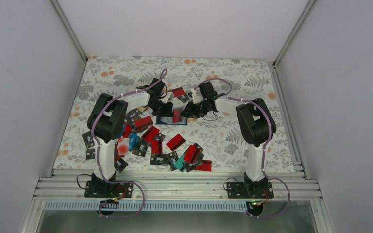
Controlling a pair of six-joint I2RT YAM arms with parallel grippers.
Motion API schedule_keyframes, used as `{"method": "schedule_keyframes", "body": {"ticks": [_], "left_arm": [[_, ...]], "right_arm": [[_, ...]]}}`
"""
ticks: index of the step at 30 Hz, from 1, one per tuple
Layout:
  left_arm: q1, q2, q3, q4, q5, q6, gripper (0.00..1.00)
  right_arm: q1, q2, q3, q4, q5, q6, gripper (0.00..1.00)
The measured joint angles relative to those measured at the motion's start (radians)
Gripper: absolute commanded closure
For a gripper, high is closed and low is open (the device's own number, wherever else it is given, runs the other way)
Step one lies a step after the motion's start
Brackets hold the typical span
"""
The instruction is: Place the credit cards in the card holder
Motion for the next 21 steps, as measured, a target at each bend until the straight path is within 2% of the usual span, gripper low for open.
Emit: {"method": "schedule_keyframes", "body": {"ticks": [16,21], "left_arm": [[-0.001,0.001,0.000,0.003,0.009,-0.001,0.98],[-0.013,0.003,0.000,0.014,0.023,-0.012,0.98]], "right_arm": [[0.013,0.000,0.016,-0.003,0.008,0.010,0.86],[0.019,0.000,0.034,-0.009,0.018,0.010,0.84]]}}
